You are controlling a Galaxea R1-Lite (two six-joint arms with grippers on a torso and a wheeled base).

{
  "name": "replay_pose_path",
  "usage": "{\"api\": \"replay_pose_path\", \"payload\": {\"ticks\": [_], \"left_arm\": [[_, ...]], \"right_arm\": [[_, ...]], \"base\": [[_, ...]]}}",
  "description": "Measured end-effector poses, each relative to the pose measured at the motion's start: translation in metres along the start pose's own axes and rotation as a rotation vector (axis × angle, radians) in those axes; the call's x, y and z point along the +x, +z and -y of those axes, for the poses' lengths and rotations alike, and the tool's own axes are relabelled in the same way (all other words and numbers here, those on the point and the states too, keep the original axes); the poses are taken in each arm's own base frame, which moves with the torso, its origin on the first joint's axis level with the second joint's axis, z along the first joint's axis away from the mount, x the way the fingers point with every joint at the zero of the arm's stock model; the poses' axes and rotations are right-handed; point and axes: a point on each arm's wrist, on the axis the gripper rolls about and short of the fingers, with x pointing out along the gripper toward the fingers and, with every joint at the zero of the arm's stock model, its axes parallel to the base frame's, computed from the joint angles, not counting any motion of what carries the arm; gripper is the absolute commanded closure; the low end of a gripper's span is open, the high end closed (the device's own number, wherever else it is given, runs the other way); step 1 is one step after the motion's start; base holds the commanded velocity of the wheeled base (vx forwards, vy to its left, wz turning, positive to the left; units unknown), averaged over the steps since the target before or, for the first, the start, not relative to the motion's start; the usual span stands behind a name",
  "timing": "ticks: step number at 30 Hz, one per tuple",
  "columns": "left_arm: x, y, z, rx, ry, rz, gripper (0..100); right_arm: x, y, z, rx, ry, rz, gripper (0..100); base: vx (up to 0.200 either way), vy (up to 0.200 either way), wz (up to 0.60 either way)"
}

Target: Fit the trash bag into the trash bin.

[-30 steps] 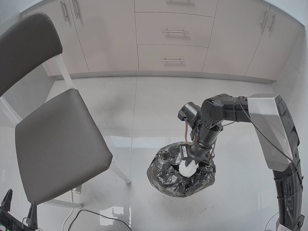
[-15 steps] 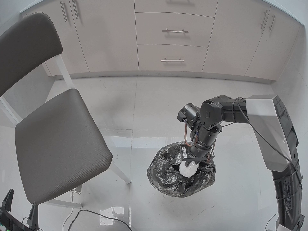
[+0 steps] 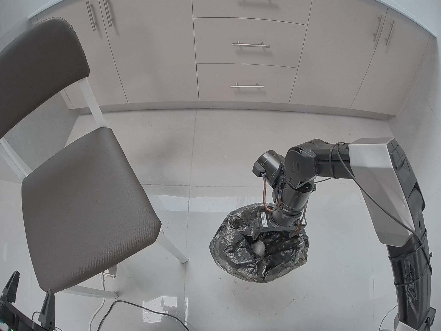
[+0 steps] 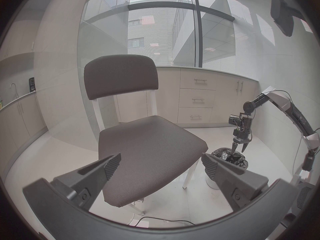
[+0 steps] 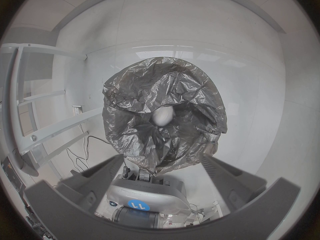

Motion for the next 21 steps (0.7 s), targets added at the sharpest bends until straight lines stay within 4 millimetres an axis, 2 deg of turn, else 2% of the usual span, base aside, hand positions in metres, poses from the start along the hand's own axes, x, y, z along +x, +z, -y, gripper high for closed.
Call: {"api": "replay_pose_path", "payload": {"ticks": [21], "left_arm": [[0.0,0.0,0.0,0.0,0.0,0.0,0]], "right_arm": [[-0.0001,-0.0001,-0.0003,-0.001,-0.04,0.022,0]], "base": [[0.0,0.0,0.0]]}}
